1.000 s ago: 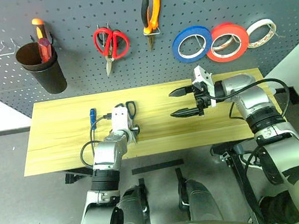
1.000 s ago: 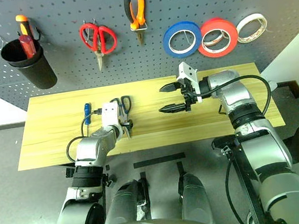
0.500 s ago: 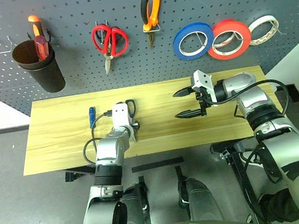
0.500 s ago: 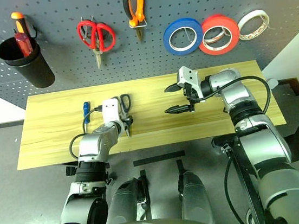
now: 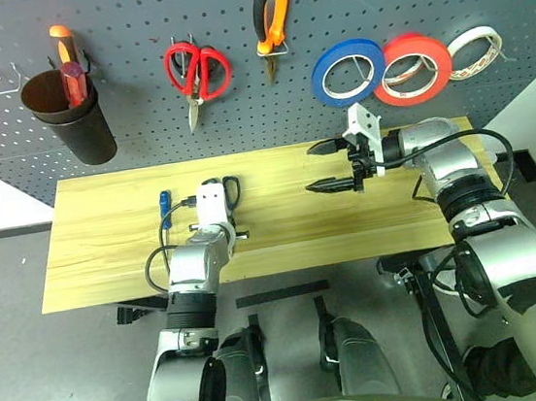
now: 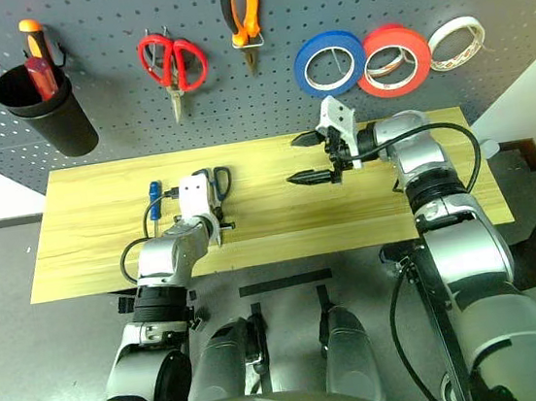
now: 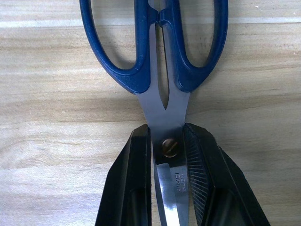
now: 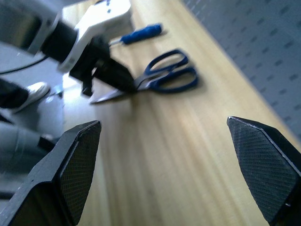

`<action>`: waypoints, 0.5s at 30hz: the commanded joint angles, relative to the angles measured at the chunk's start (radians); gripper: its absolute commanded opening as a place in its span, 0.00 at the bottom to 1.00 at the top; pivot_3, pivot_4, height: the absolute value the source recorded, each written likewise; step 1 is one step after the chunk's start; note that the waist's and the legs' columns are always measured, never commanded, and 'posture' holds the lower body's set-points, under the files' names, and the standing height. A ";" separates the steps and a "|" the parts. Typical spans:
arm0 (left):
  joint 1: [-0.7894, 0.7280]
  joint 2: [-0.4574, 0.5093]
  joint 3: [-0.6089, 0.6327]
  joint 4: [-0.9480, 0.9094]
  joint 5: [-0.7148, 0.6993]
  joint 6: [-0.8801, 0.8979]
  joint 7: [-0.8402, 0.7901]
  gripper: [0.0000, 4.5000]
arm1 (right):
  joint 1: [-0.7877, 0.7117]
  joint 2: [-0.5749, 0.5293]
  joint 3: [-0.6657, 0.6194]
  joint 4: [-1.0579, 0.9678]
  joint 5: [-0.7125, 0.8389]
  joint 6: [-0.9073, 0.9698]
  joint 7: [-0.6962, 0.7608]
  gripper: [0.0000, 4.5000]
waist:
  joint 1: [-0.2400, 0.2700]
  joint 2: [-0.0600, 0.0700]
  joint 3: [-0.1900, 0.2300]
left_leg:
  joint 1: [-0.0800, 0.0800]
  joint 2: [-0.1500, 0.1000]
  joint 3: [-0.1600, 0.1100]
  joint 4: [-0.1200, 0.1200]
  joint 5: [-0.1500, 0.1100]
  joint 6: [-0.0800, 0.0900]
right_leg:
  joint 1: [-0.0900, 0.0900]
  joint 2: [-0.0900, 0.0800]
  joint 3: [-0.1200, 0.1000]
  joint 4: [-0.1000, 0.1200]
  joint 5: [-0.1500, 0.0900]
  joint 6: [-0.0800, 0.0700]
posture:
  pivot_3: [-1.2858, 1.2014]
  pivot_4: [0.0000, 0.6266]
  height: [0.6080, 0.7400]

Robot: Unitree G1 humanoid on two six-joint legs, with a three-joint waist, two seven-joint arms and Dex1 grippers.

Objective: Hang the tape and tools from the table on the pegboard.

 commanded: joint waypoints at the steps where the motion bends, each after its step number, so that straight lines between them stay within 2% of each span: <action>1: 0.045 0.025 -0.028 -0.080 -0.001 0.053 -0.041 0.15 | -0.002 -0.002 -0.036 -0.010 0.026 0.018 -0.002 1.00 | 0.000 0.000 0.000 | 0.000 0.000 0.000 0.000 0.000 0.000 | 0.000 0.000 0.000 0.000 0.000 0.000 | 0.54 0.53 0.94; 8: 0.144 0.109 -0.045 -0.341 -0.043 0.077 -0.163 0.15 | 0.011 -0.007 -0.054 -0.037 0.036 0.016 -0.006 1.00 | 0.000 0.000 0.000 | -0.002 0.001 0.000 -0.001 0.000 0.000 | 0.000 0.001 -0.001 -0.003 0.000 0.000 | 0.54 0.45 0.94; 12: 0.227 0.153 0.024 -0.531 -0.167 0.081 -0.295 0.15 | 0.012 -0.015 -0.070 -0.059 0.046 0.016 -0.005 1.00 | 0.001 0.000 0.000 | -0.002 0.000 0.000 -0.001 0.000 0.000 | 0.000 0.000 -0.002 -0.005 0.000 0.000 | 0.54 0.41 0.94; 15: 0.319 0.240 0.038 -0.658 -0.243 -0.019 -0.450 0.15 | 0.021 -0.026 -0.082 -0.113 0.071 0.044 0.015 1.00 | 0.001 0.000 -0.001 | -0.003 0.000 -0.001 -0.001 0.000 0.000 | 0.000 0.001 -0.003 -0.006 0.000 0.000 | 0.55 0.37 0.94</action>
